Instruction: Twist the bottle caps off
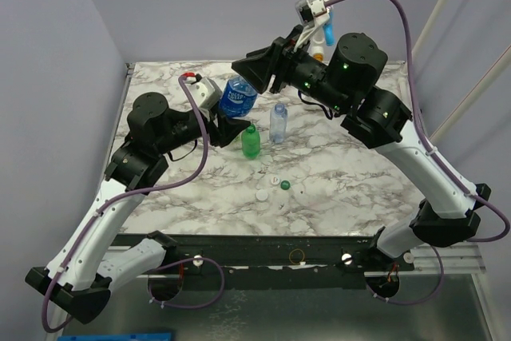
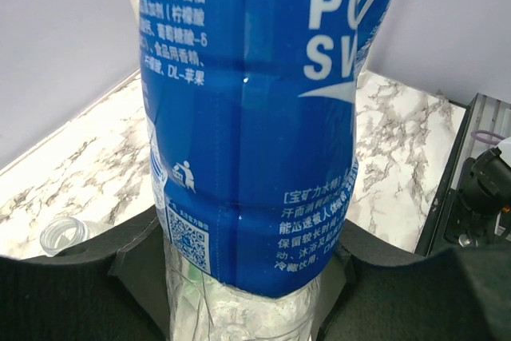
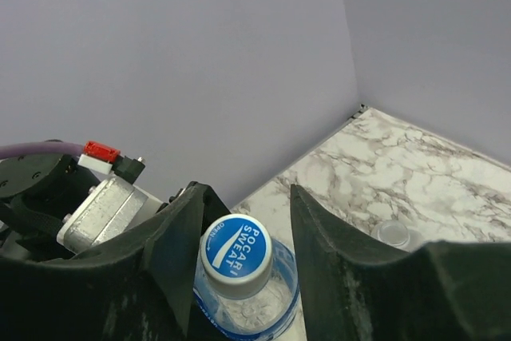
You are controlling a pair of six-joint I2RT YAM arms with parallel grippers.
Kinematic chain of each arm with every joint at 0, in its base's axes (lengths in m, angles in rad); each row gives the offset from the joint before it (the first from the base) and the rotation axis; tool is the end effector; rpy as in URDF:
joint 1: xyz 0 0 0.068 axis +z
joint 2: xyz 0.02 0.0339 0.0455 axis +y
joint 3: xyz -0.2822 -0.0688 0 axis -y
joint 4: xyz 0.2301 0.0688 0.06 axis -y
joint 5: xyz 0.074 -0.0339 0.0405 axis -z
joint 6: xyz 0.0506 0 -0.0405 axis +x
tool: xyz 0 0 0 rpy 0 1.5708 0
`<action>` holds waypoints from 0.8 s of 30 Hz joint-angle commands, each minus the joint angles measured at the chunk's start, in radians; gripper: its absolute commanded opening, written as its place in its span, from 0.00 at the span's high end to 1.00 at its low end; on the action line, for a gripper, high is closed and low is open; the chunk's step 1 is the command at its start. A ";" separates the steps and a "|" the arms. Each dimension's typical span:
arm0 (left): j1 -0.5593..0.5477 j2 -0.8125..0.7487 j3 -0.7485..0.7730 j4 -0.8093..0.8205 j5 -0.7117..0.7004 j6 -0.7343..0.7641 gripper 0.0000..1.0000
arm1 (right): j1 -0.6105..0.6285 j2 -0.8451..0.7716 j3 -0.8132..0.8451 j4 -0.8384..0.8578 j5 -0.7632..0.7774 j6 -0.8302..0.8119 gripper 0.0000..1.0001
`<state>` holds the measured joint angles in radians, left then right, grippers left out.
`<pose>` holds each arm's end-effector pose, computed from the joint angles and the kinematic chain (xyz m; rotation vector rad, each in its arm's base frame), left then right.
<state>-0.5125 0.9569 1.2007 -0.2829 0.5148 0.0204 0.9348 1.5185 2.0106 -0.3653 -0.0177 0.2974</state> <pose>0.1483 -0.1120 0.4533 0.8183 1.4480 -0.7893 0.1794 0.2445 0.5727 -0.4928 1.4447 1.0126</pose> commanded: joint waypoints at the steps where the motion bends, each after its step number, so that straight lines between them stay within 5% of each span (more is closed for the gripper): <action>1: 0.001 -0.031 -0.021 0.000 -0.012 0.019 1.00 | 0.002 -0.015 -0.007 0.047 -0.034 0.012 0.52; 11: 0.001 -0.033 -0.005 0.002 0.029 -0.003 1.00 | 0.002 -0.013 -0.012 0.028 -0.079 0.006 0.99; 14: 0.002 -0.034 0.019 0.002 0.139 -0.054 1.00 | 0.000 -0.037 -0.026 0.035 -0.178 -0.053 0.99; 20: 0.002 -0.013 0.077 0.010 0.604 -0.239 1.00 | -0.007 -0.215 -0.269 0.281 -0.816 -0.141 0.99; 24: 0.002 0.003 0.104 0.018 0.714 -0.341 1.00 | -0.006 -0.248 -0.315 0.318 -0.963 -0.123 1.00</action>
<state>-0.5247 0.9443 1.2404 -0.3107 1.0073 -0.1318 0.9096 1.2976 1.7420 -0.1005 -0.6067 0.1814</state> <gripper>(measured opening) 0.535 0.330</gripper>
